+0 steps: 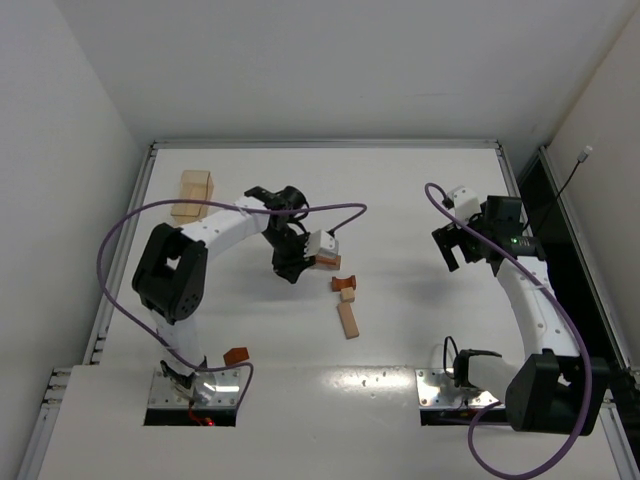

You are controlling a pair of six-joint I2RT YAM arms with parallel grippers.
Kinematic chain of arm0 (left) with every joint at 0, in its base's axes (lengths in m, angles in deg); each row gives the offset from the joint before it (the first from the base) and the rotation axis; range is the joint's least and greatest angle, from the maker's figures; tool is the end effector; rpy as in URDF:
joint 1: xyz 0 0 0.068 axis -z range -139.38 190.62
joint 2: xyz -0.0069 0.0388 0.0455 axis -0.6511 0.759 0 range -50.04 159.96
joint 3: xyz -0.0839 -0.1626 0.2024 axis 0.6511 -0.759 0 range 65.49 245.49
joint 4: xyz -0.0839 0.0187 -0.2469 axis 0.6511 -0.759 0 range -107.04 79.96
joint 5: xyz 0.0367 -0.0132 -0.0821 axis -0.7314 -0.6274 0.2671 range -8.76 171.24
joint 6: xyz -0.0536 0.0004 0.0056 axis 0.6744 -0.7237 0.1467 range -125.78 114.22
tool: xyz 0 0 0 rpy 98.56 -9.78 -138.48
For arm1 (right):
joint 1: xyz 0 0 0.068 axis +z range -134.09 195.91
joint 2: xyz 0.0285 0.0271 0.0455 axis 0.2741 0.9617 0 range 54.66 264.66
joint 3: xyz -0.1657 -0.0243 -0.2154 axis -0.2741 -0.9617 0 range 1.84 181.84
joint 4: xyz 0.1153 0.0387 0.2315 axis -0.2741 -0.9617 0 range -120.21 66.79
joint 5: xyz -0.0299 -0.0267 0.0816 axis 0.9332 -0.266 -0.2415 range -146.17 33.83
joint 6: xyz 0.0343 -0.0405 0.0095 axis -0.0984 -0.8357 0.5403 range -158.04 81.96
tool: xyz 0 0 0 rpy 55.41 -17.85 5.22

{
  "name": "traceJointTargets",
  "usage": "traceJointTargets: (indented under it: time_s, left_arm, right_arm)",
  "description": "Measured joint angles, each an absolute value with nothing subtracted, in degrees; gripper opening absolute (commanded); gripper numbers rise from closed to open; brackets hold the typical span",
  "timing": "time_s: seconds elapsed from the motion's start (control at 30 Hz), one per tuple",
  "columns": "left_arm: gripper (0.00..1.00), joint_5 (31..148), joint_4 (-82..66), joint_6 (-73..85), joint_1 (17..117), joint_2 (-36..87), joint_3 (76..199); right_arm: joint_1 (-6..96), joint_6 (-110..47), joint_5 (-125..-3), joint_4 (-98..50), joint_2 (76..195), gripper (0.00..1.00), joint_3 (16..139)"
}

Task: Build the wood block tower

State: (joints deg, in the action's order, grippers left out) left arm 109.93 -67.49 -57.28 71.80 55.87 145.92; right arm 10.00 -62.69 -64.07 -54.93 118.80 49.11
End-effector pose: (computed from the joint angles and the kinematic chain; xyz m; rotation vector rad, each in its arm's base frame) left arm 0.2927 -0.1970 0.2117 1.9193 2.1135 -0.6873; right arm 0.2283 -0.0186 0.2554 -0.4543 2.3666 -0.0793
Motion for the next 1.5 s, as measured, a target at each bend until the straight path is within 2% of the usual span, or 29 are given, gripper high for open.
traceJointTargets:
  time_s: [0.13,0.17,0.33,0.37,0.47,0.53,0.6,0.7,0.97,1.13,1.3,1.5]
  left_arm:
    - [0.15,109.91,-68.17,-56.74,71.83,49.22,138.83]
    - [0.10,109.91,-68.43,-56.26,71.80,47.47,137.50]
    - [0.05,110.06,-66.75,-50.27,69.92,41.02,134.46]
    - [0.06,110.06,-65.37,-48.06,68.83,40.52,134.46]
    - [0.33,109.84,-60.81,-41.24,64.37,40.30,134.46]
    - [0.38,109.78,-58.84,-37.11,61.47,40.50,134.66]
    - [0.48,110.10,-57.59,-33.50,58.80,41.64,135.51]
    - [0.56,111.68,-56.15,-27.51,54.36,45.37,138.07]
    - [0.61,115.26,-54.82,-18.25,44.44,51.01,139.99]
    - [0.61,116.44,-53.99,-16.54,43.67,51.01,140.85]
    - [0.61,116.64,-53.79,-16.00,43.67,51.01,140.87]
    - [0.61,116.59,-53.51,-16.21,43.67,51.01,140.87]
  right_arm:
    - [10.06,-62.71,-64.11,-54.95,118.56,0.95,49.11]
    - [10.13,-62.71,-64.11,-54.95,118.43,0.94,49.11]
    - [11.74,-62.77,-64.09,-54.95,118.36,0.88,49.11]
    - [12.64,-62.77,-64.04,-54.95,118.45,0.86,49.13]
    - [16.90,-63.98,-63.96,-55.15,119.00,0.83,49.37]
    - [21.08,-65.46,-63.78,-55.52,119.65,0.80,49.81]
    - [26.21,-67.41,-63.43,-55.85,120.35,0.79,50.13]
    - [33.99,-70.23,-63.08,-56.62,122.14,0.77,50.51]
    - [48.01,-76.76,-62.67,-54.74,125.57,0.81,50.51]
    - [50.48,-79.73,-65.42,-51.83,128.37,0.71,50.40]
    - [51.41,-83.65,-72.18,-54.39,133.75,0.71,52.19]
    - [52.07,-88.39,-81.16,-62.39,142.45,0.68,63.55]
